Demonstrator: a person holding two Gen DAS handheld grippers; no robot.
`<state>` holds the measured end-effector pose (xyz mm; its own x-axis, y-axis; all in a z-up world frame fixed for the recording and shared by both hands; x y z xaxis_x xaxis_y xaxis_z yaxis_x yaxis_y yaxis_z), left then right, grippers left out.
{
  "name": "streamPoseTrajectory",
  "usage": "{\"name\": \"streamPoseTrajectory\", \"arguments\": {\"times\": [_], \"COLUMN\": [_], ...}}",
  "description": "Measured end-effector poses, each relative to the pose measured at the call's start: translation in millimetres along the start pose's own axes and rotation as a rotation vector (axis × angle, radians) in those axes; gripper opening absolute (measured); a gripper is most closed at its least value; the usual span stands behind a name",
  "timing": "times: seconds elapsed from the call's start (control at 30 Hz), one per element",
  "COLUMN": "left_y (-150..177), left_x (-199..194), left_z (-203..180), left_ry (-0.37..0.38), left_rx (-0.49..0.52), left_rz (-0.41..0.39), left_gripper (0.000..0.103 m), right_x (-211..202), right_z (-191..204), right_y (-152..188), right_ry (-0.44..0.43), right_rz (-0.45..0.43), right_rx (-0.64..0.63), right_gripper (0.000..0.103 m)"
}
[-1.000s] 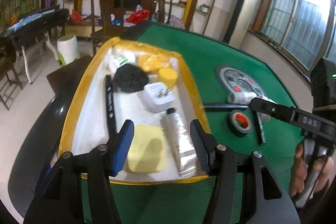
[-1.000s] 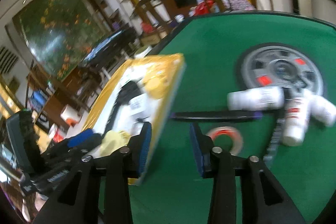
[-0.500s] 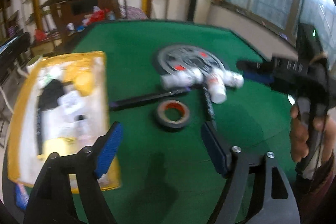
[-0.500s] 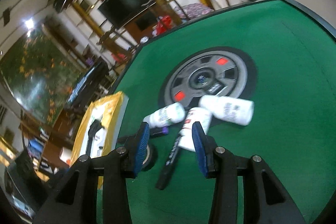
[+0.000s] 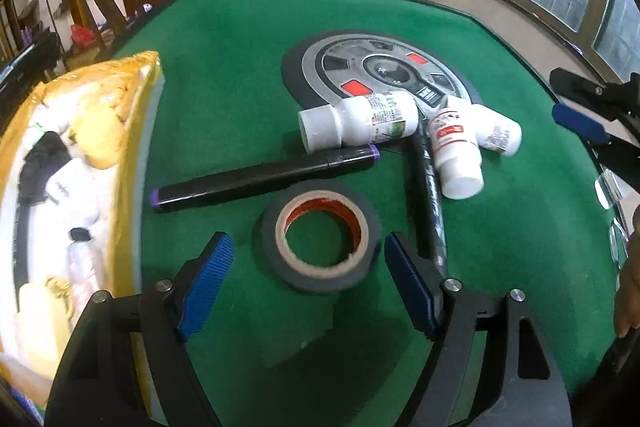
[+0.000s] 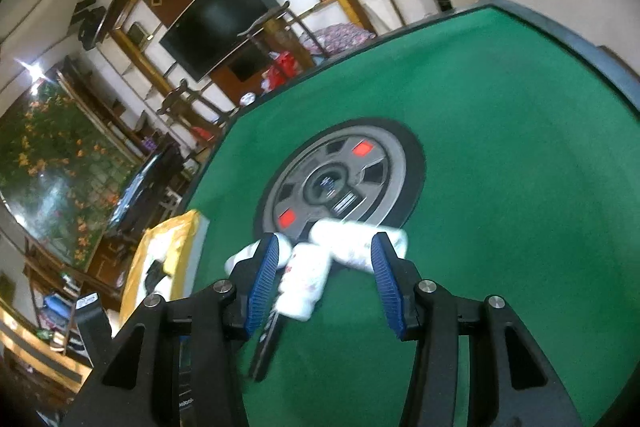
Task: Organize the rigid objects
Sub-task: 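Move the left tool to the black tape roll while the right tool moves to a white bottle, then grasp the black tape roll with the left tool while the right tool grasps the white bottle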
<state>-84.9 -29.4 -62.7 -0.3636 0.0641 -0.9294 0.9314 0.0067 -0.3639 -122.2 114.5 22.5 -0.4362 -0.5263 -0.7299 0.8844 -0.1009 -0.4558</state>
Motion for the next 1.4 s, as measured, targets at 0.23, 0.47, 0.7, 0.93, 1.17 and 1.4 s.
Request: {"name": "streamPoseTrajectory", "arguments": {"times": [0.23, 0.47, 0.7, 0.93, 1.17, 1.4], "left_y": [0, -3, -4, -5, -6, -6], "left_x": [1, -1, -1, 2, 1, 0], "left_z": [2, 4, 4, -1, -1, 1], "left_ry": [0.013, 0.054, 0.045, 0.005, 0.030, 0.053], "left_rx": [-0.009, -0.021, -0.016, 0.005, 0.001, -0.010], "left_rz": [-0.043, -0.052, -0.050, -0.037, -0.054, -0.060], "left_gripper": [0.072, 0.072, 0.072, 0.073, 0.061, 0.061], "right_x": [40, 64, 61, 70, 63, 36], "right_z": [-16, 6, 7, 1, -3, -7], "right_y": [-23, 5, 14, 17, 20, 27], "right_ry": [0.013, -0.011, 0.094, 0.134, 0.184, 0.189], "right_rz": [0.093, 0.252, 0.242, 0.266, 0.249, 0.239], "right_rx": [-0.027, -0.158, -0.197, -0.196, -0.209, -0.211], "right_gripper": [0.043, 0.036, 0.036, 0.036, 0.034, 0.033]}}
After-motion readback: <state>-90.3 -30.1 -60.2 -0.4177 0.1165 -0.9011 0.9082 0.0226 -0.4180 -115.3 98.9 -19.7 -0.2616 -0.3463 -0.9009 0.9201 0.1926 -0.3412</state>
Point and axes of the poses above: each gripper's, at about its wrist camera, not at the fingertips, and x roughly the way its jaws point, z to its left, y to its underside, the point moved 9 cm from there along x, roughly the way its jaws point, and after that the axes turned 14 degrees about z, right-handed, at the moved point
